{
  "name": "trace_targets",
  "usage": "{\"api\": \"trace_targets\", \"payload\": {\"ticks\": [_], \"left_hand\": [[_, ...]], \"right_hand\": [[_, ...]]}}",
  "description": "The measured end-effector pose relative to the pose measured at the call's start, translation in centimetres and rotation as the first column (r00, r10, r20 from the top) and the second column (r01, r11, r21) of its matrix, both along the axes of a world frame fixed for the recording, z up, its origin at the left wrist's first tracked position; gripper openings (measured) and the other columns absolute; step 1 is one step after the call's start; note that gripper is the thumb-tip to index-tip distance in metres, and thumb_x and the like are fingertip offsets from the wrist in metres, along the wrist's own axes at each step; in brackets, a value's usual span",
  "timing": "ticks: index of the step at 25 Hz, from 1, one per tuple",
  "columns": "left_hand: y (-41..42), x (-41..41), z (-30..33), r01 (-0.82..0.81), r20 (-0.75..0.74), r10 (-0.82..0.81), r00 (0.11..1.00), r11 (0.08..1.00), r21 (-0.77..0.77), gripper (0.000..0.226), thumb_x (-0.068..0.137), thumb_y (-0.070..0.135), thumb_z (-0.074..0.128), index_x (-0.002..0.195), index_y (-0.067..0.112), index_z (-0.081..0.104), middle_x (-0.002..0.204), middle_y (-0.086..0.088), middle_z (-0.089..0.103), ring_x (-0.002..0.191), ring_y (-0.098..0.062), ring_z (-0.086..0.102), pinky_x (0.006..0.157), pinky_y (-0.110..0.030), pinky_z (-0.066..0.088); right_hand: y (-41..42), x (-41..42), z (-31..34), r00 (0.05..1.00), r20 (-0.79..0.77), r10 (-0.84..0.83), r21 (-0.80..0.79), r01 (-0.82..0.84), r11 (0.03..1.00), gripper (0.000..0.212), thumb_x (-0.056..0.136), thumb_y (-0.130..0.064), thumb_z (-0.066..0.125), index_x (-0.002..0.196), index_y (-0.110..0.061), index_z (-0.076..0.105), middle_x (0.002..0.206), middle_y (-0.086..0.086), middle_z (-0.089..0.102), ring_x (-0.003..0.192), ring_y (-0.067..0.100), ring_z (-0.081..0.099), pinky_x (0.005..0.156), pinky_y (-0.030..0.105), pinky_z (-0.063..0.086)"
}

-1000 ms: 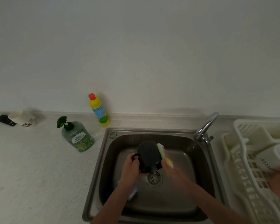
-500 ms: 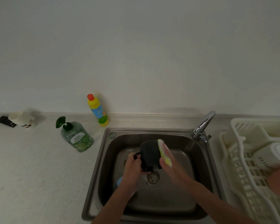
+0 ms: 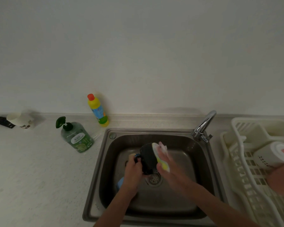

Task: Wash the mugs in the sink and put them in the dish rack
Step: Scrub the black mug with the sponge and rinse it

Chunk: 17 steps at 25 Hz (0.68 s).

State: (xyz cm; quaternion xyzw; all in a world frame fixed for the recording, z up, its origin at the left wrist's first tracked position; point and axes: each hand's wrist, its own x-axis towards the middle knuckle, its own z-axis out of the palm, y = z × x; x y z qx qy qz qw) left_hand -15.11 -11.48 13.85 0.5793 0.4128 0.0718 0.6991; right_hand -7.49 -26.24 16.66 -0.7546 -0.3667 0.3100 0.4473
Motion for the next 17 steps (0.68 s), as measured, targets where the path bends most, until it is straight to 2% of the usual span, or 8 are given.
{"api": "trace_targets", "payload": {"ticks": [2,3,6,8,11,14,15,17], "left_hand": [[-0.5,-0.1,-0.1,0.088,-0.014,-0.087,0.996,0.992,0.090,0.018,0.102,0.005,0.040,0.110,0.010,0.055,0.107,-0.018,0.065,0.093,-0.028,0.068,0.070,-0.040,0.061],[-0.8,-0.2,0.1,0.109,-0.019,-0.108,0.994,0.990,0.094,0.018,0.101,0.005,0.041,0.108,0.012,0.057,0.107,-0.017,0.066,0.095,-0.029,0.068,0.076,-0.044,0.061],[-1.1,-0.2,0.4,0.019,-0.012,-0.019,1.000,0.999,-0.031,0.024,0.102,0.003,0.038,0.112,0.012,0.057,0.109,-0.015,0.065,0.099,-0.030,0.067,0.071,-0.041,0.061],[-0.5,-0.2,0.8,-0.065,0.007,0.066,0.998,0.992,-0.104,0.025,0.102,0.004,0.037,0.115,0.008,0.058,0.109,-0.017,0.067,0.096,-0.030,0.069,0.062,-0.036,0.059],[0.2,0.1,0.4,-0.073,0.013,0.074,0.997,0.994,-0.076,0.023,0.102,0.003,0.037,0.113,0.005,0.057,0.107,-0.019,0.067,0.094,-0.030,0.069,0.064,-0.036,0.059],[-0.5,0.1,-0.1,0.075,-0.025,-0.074,0.997,0.995,0.059,0.023,0.100,0.003,0.040,0.112,0.014,0.056,0.113,-0.018,0.065,0.099,-0.028,0.067,0.078,-0.043,0.061],[-0.9,0.0,0.0,0.103,-0.045,-0.100,0.994,0.992,0.072,0.024,0.100,0.003,0.040,0.111,0.016,0.057,0.114,-0.017,0.065,0.101,-0.027,0.066,0.082,-0.045,0.060],[-1.2,-0.2,-0.2,0.049,-0.042,-0.048,0.998,0.999,0.021,0.023,0.101,0.004,0.040,0.111,0.014,0.058,0.113,-0.016,0.065,0.103,-0.029,0.066,0.080,-0.043,0.060]], "right_hand": [[0.9,0.3,-0.4,0.927,0.352,0.130,-0.155,-0.080,0.985,0.057,0.105,-0.041,0.037,0.155,-0.037,0.010,0.158,-0.027,-0.017,0.144,-0.001,-0.027,0.117,0.020,-0.006],[1.4,0.7,-0.3,0.903,0.404,0.148,-0.179,-0.080,0.981,0.056,0.105,-0.039,0.037,0.155,-0.036,0.011,0.158,-0.027,-0.015,0.144,0.000,-0.028,0.116,0.020,-0.009],[1.1,2.2,0.1,0.997,-0.022,-0.071,0.005,0.071,0.997,0.049,0.103,-0.046,0.037,0.147,-0.048,0.014,0.159,-0.026,0.001,0.150,0.004,-0.003,0.120,0.023,0.006],[0.1,2.1,-0.3,0.959,-0.259,-0.116,0.015,0.124,0.992,0.043,0.102,-0.046,0.032,0.139,-0.055,0.012,0.160,-0.021,0.007,0.150,0.006,0.008,0.115,0.015,0.015],[-0.1,0.9,-0.1,1.000,-0.013,-0.002,0.002,0.002,1.000,0.052,0.103,-0.043,0.038,0.140,-0.064,0.007,0.159,-0.031,-0.006,0.149,-0.001,-0.004,0.117,0.021,0.013],[1.0,1.2,-0.2,0.941,0.307,0.142,-0.144,-0.101,0.984,0.054,0.103,-0.044,0.039,0.151,-0.049,0.013,0.159,-0.031,-0.012,0.146,0.000,-0.021,0.118,0.027,0.006],[1.3,1.8,-0.1,0.947,0.295,0.123,-0.134,-0.087,0.987,0.054,0.103,-0.044,0.039,0.151,-0.047,0.015,0.160,-0.030,-0.009,0.147,0.001,-0.019,0.118,0.027,0.007],[1.3,2.8,0.3,1.000,-0.005,-0.016,-0.017,0.016,1.000,0.051,0.101,-0.044,0.037,0.148,-0.049,0.017,0.159,-0.030,0.000,0.150,0.003,-0.005,0.119,0.023,0.011]]}}
